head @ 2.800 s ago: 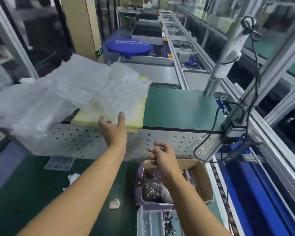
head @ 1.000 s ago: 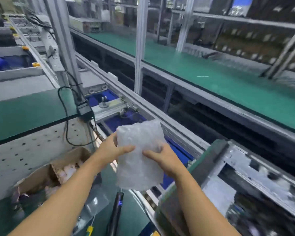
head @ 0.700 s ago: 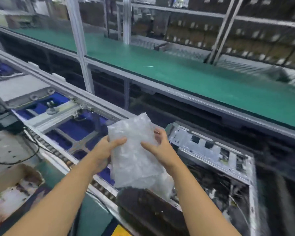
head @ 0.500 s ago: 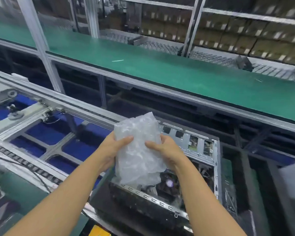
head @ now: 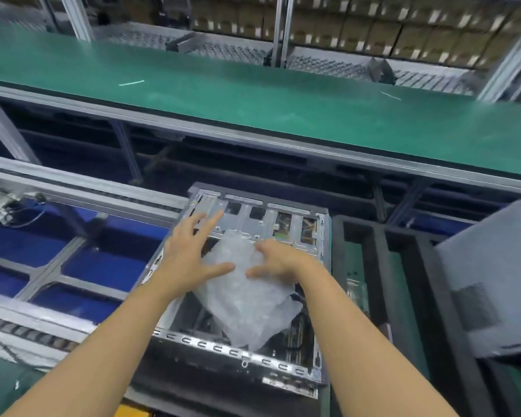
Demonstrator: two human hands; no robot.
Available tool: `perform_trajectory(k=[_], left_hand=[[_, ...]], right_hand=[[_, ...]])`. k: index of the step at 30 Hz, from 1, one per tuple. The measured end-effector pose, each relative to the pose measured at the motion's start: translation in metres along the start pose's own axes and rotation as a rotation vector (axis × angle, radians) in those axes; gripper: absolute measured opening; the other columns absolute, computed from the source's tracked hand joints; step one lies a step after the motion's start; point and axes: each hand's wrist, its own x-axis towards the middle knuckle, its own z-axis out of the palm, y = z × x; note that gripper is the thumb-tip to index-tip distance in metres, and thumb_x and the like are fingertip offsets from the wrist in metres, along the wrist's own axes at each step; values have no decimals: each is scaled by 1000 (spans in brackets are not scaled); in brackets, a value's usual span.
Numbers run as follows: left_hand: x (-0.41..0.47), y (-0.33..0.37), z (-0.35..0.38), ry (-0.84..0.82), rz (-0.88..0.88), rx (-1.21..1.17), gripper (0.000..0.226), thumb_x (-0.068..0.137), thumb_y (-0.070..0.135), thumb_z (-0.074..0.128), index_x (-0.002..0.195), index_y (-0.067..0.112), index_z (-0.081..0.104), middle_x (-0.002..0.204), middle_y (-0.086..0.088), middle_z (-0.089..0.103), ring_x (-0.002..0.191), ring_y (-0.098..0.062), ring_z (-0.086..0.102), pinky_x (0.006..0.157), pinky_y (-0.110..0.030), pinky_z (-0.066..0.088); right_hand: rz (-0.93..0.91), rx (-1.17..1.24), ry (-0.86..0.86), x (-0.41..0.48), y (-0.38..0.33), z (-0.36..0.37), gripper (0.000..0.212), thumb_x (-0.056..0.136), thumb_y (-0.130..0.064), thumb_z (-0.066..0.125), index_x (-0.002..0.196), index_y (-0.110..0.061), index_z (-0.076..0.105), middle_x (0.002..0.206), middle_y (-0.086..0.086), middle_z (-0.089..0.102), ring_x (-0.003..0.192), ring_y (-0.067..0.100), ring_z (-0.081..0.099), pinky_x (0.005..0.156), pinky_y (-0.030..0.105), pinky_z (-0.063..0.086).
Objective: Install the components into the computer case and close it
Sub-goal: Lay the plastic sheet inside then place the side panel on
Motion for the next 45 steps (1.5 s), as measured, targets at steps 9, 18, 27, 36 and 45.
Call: perform_trajectory(k=[9, 18, 27, 36, 45], left_hand=[[-13, -13, 43, -205, 154, 561, 49, 82, 45, 58, 131, 40, 52, 158, 11, 24, 140, -15, 27, 108, -37, 25], [-22, -1, 62, -546, 53, 969, 65, 101, 53, 11, 157, 22, 2, 163, -8, 21, 148, -26, 24, 114, -59, -5], [-19, 5, 60, -498, 50, 911, 63, 100, 52, 5, 153, 26, -17, 163, -6, -18, 150, -28, -18, 113, -58, -19], [-26, -2, 65, -513, 99, 942, 60, 102, 47, 3, 153, 22, -19, 163, 1, -19, 150, -25, -16, 116, -60, -12], [-24, -6, 41, -47, 12, 357, 38, 102, 36, 34, 135, 33, 53, 152, 12, 40, 142, -8, 29, 112, -37, 18]], right_hand=[[11, -394, 369, 11, -15, 66, 44, 93, -19, 68, 131, -13, 49, 131, 8, 61, 122, 30, 56, 94, 38, 40], [89, -505, -37, -2, 7, 102, 72, 106, -58, 8, 163, -20, -12, 168, 2, -24, 156, 34, -19, 122, 53, -15], [42, -399, 16, -3, 8, 97, 72, 108, -51, 15, 162, -15, -15, 168, 7, -24, 156, 28, -19, 123, 46, -17], [29, -310, -34, -6, 7, 114, 65, 109, -46, 5, 162, -15, -15, 169, 1, -22, 155, 22, -22, 125, 45, -17], [-139, -150, 356, -8, -28, 86, 40, 103, -14, 41, 142, -15, 51, 136, 6, 53, 123, 25, 45, 101, 35, 39]])
